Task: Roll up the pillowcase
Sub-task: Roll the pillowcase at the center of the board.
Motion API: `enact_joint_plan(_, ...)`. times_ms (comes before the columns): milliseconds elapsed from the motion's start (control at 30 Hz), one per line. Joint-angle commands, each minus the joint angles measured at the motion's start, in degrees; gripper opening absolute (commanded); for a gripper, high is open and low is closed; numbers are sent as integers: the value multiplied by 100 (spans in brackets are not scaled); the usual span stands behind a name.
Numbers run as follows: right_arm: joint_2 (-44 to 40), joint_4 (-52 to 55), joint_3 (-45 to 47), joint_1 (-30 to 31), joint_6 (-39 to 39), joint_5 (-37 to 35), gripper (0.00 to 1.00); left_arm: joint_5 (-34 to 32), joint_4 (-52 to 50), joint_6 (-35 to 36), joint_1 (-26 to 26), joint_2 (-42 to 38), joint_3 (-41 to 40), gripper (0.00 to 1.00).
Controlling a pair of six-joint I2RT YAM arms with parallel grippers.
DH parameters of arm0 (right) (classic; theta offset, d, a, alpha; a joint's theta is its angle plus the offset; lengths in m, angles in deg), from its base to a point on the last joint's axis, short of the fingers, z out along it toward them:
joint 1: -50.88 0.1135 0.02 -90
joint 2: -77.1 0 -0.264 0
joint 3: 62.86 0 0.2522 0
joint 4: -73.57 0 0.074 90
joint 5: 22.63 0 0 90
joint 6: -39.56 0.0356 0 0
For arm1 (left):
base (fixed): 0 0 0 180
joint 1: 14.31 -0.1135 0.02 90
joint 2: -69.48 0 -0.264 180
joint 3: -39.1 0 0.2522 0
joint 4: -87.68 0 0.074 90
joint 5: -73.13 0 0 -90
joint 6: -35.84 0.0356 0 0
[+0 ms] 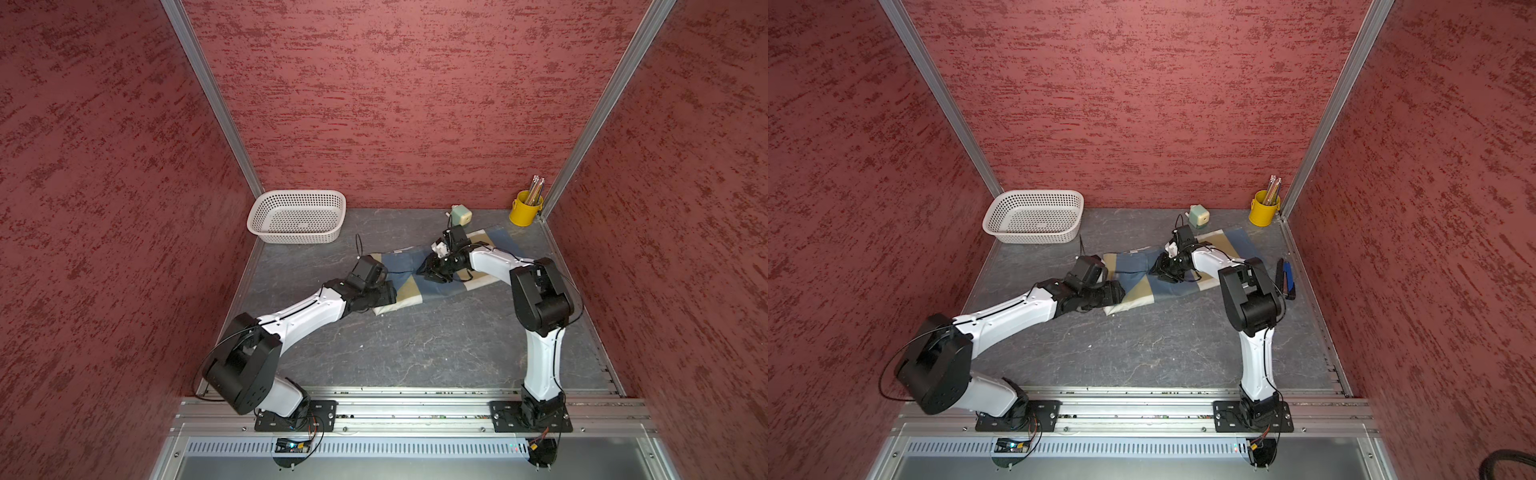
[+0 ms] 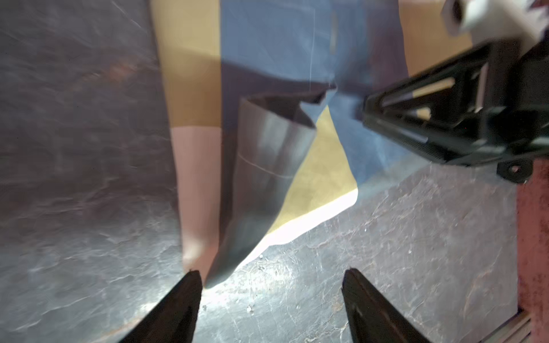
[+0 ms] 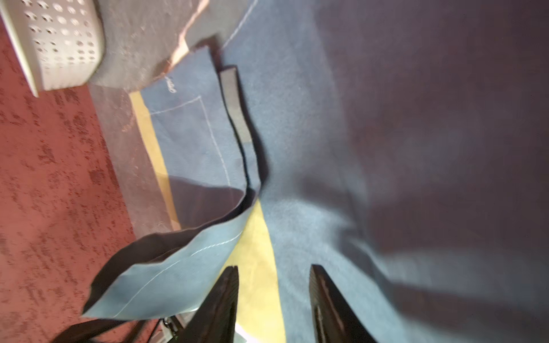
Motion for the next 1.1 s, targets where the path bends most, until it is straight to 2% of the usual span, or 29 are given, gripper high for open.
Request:
enact_joint_plan(0, -354, -46, 90, -85, 180, 23, 44, 200, 1145, 161, 131, 201, 129, 59)
enact_joint_plan(100, -495, -5, 114, -122, 166, -26, 44, 139, 1243, 269, 301, 556, 369, 19)
enact_joint_plan(133, -513, 56, 97, -121, 104, -61, 44, -37, 1206, 403, 451, 613, 486, 11)
enact_joint_plan(167, -500, 175, 46, -130, 43, -90, 44, -214, 1088, 536, 603, 665, 639, 6)
enact_joint_plan(333, -540, 215, 136, -165, 30, -101, 44, -641, 870, 1135, 1133, 966, 1006, 0)
enact_joint_plan(400, -520, 214, 154, -183, 57, -67, 45, -634, 836, 1006, 1155, 1052, 966, 0)
enact_joint_plan(433, -493, 249, 121, -187, 52, -37, 46, -847, 821, 934, 1145, 925, 855, 0)
enact_joint_plan(467, -473, 281, 110, -183, 47, -12, 46, -1020, 896, 861, 1115, 737, 672, 8)
enact_joint_plan(533, -501, 243, 166, -187, 57, 36, 47, -851, 1433, 613, 800, 71, 81, 11)
enact_joint_plan(567, -512, 215, 193, -182, 57, 76, 48, -674, 1662, 446, 592, -201, -167, 22)
enact_joint_plan(600, -496, 190, 206, -181, 54, 141, 49, -512, 1849, 308, 372, -466, -382, 43)
enact_joint_plan(667, -417, 239, 180, -169, 11, 245, 50, -606, 1729, 428, 156, -747, -491, 50)
enact_joint_plan(700, -391, 239, 184, -167, 3, 265, 51, -686, 1555, 611, 99, -758, -466, 63)
enact_joint_plan(733, -372, 214, 206, -164, 18, 276, 51, -640, 1366, 740, 2, -682, -411, 70)
enact_joint_plan(833, -417, 58, 324, -172, 68, 317, 53, -133, 1461, 969, -296, -378, -490, 73)
enact_joint_plan(967, -436, 72, 313, -173, 58, 282, 54, 296, 1880, 1287, -285, -133, -532, 72)
enact_joint_plan(1067, -428, 97, 297, -168, 51, 250, 54, 416, 2099, 1293, -223, 87, -510, 56)
